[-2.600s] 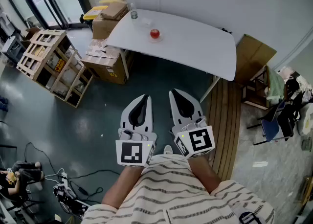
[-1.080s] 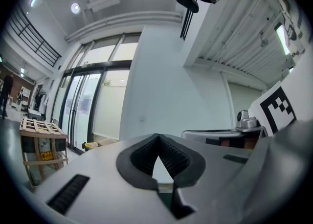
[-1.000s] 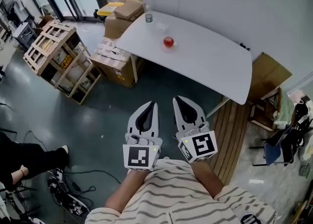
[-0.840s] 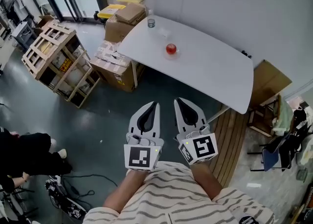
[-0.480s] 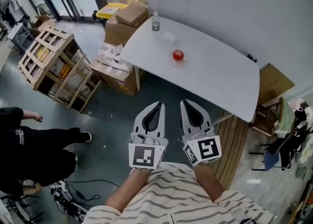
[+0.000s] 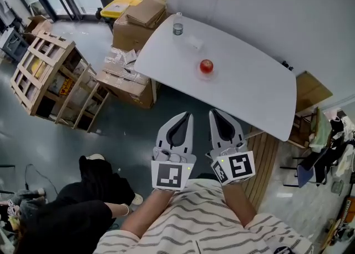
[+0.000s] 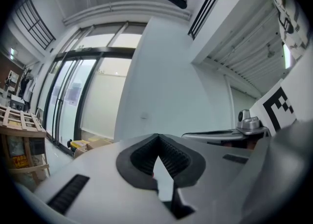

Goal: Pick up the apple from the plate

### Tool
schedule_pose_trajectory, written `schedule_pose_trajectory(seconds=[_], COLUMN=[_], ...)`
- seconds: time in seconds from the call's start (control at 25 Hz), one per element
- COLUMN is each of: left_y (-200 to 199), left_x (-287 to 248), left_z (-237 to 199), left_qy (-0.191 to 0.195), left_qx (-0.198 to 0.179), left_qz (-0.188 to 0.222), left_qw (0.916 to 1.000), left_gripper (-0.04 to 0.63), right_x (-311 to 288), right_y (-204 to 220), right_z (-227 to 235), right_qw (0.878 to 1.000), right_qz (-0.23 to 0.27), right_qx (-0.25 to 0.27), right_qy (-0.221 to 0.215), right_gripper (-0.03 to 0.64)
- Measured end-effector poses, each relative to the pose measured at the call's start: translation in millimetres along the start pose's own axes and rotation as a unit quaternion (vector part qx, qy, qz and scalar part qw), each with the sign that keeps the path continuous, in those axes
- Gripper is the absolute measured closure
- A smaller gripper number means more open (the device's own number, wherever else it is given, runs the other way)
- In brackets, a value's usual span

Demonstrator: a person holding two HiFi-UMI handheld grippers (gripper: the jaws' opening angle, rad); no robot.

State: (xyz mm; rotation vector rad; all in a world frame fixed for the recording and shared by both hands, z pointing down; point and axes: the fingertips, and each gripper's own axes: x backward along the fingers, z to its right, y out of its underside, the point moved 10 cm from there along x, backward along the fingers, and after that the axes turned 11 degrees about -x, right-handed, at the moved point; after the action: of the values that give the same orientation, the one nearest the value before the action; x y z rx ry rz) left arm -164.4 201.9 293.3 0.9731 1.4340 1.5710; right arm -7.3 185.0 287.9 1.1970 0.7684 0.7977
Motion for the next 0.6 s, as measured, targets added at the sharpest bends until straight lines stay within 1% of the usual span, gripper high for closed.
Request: schedule_pose_trajectory(seconds=[0.16,0.28,0.4,0.48,0.6], left_y=[7,11,13,16,19], left_x=[-16,-28,-42,-52,-72], left_z=[-16,-22,-23,-20,-18], left_qy=[0.006,0.010,0.008,0.009,0.009], left_qx=[0.010,0.013,0.014,0.013,0.006], left_qz=[0.001,-0.006,-0.008,-0.016,-0.018], left_qw=[0.9999,0.9998,0.9998,0.9997,0.9998], left_gripper=[0.592,0.592,0.592,0.592,0.592], right_x=[-18,-27,-35,-39,-50], right_y=[0,0,1,4,0], right_z=[5,11,23,33,51], right_qw=[1.000,1.000,0.999,0.999,1.000], right_qz=[-0.002,-0.001,-0.006,-0.013,-0.004], right_qx=[0.001,0.000,-0.005,-0.006,-0.008], right_qy=[0.019,0.029,0.031,0.029,0.025], right_gripper=[0.604,0.604,0.604,0.604,0.604])
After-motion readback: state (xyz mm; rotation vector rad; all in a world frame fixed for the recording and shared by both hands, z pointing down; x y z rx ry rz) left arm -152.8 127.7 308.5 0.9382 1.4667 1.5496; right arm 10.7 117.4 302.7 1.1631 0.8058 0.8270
